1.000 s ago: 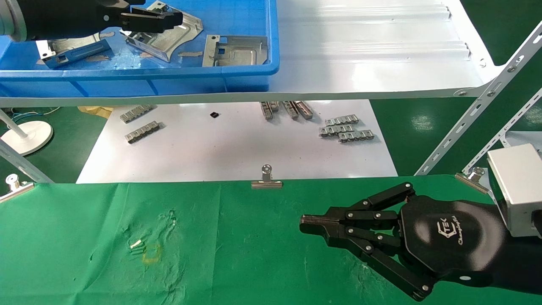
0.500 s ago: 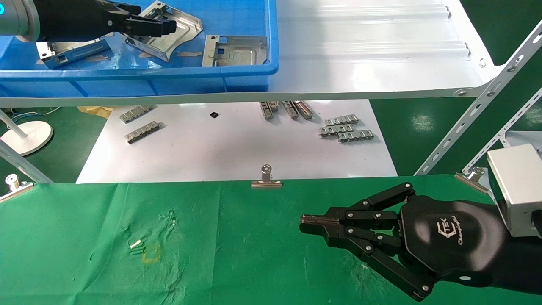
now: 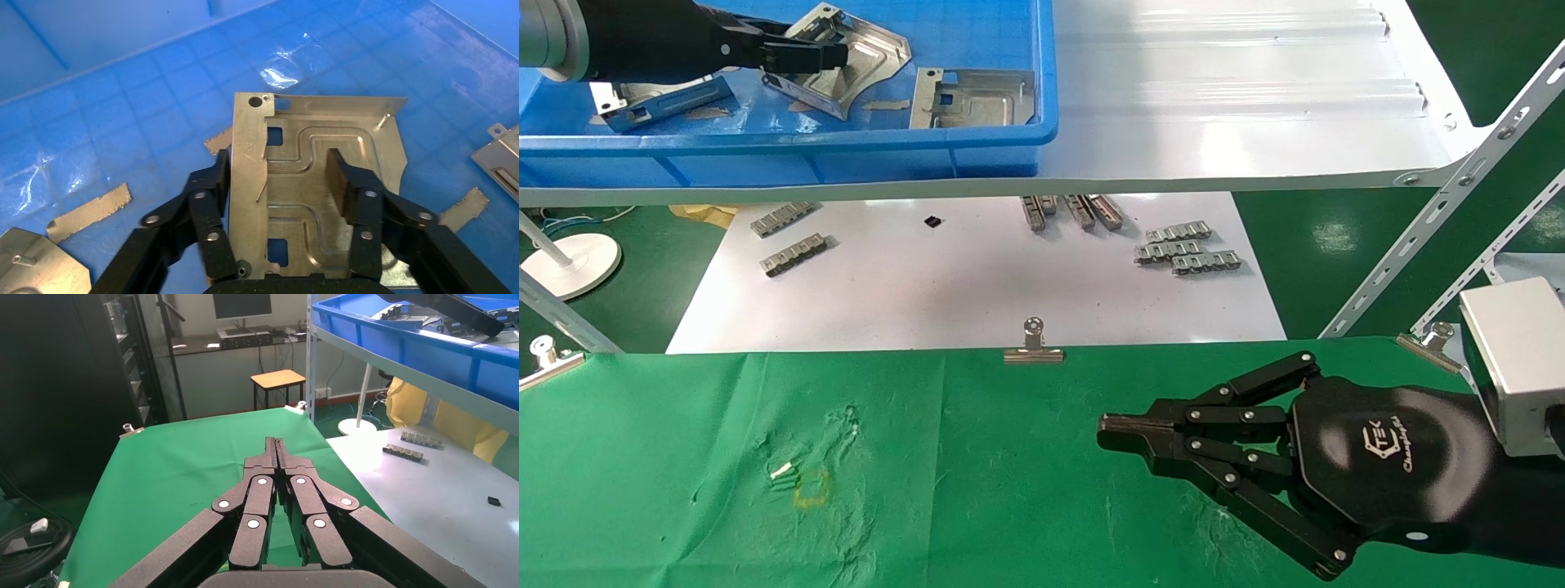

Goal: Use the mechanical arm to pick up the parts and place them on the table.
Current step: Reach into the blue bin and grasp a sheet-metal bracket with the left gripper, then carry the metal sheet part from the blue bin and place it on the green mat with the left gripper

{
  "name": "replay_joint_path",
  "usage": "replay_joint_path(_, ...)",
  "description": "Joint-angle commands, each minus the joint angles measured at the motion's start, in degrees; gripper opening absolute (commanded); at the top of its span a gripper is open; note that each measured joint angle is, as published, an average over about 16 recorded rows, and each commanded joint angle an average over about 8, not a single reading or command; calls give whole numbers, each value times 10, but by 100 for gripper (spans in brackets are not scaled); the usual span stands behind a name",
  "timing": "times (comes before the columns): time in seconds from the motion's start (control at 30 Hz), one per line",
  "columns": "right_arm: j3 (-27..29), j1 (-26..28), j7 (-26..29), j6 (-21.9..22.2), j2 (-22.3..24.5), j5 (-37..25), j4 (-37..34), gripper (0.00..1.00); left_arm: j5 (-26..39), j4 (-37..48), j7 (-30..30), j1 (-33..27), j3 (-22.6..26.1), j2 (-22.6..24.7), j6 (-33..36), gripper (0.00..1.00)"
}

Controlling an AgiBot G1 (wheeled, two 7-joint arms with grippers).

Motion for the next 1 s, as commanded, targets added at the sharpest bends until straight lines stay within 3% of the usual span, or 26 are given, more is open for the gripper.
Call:
replay_joint_path(0.03, 0, 0, 0, 0, 0, 0, 0, 81, 2, 3, 1, -2, 1, 1, -1, 0)
replay_joint_path(0.1, 0, 0, 0, 0, 0, 0, 0, 98, 2, 4, 3, -1, 1, 2, -3, 0)
replay_joint_path(0.13, 0, 0, 0, 0, 0, 0, 0, 100, 1, 5, 4, -1, 1, 2, -4, 0)
replay_joint_path(0.53, 0, 0, 0, 0, 0, 0, 0, 100, -42, -11, 45, 3, -29, -17, 20, 0)
replay_joint_path(1.0, 0, 0, 0, 0, 0, 0, 0, 100, -150, -94, 253, 58, -91, -103, 300, 0)
